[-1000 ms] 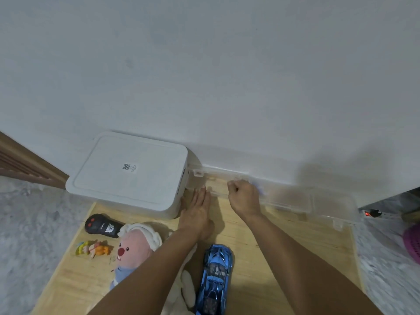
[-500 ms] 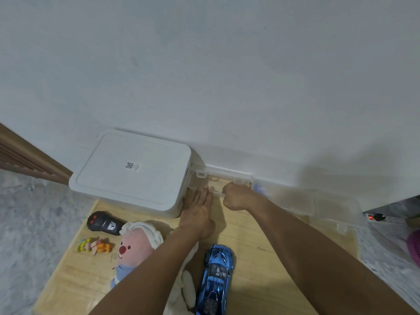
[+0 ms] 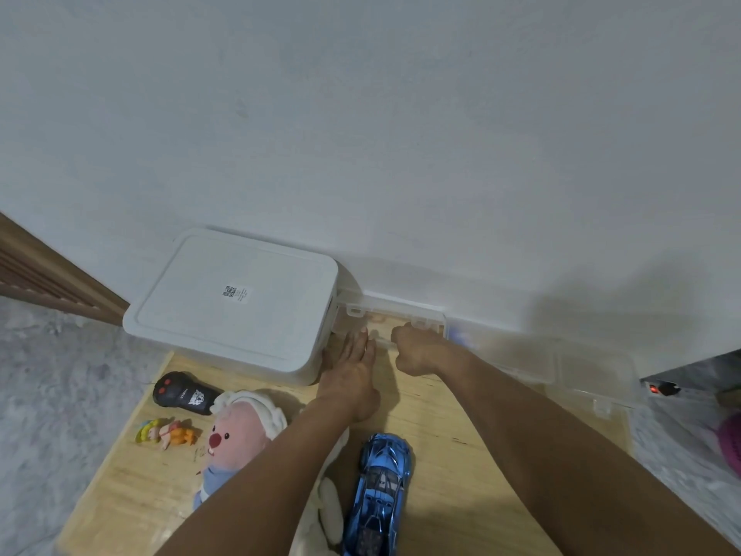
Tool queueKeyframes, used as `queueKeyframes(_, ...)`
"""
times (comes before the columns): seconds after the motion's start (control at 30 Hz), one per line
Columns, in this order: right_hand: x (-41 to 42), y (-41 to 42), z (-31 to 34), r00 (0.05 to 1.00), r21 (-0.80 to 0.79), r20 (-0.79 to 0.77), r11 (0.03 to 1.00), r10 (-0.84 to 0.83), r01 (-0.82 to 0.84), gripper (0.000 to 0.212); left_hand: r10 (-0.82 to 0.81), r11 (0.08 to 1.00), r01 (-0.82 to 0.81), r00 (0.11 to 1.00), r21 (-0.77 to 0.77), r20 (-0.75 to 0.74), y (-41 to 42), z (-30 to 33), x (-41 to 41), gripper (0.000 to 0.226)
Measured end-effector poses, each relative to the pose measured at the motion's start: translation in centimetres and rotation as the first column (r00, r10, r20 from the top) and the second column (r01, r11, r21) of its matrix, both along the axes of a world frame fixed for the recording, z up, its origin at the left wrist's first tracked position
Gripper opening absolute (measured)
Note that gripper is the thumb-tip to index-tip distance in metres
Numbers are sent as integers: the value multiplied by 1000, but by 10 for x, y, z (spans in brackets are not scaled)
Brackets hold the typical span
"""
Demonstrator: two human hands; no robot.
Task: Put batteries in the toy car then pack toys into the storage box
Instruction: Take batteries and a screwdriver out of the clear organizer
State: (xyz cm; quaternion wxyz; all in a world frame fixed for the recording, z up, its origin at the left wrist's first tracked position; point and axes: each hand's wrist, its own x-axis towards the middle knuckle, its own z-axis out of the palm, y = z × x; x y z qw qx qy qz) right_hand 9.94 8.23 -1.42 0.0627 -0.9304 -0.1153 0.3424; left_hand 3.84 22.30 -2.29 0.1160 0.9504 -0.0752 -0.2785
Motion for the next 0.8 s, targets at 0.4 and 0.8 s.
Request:
queueKeyframes(0.4, -35, -30, -30, 848, 326, 493, 945, -194, 26, 26, -29, 998, 29, 1000, 51, -11, 0, 0, -1, 88)
queueKeyframes(0.8, -94, -41, -41, 827, 412, 254, 829, -502, 377, 23, -47, 997, 43, 996, 60, 72, -1, 10, -4, 82)
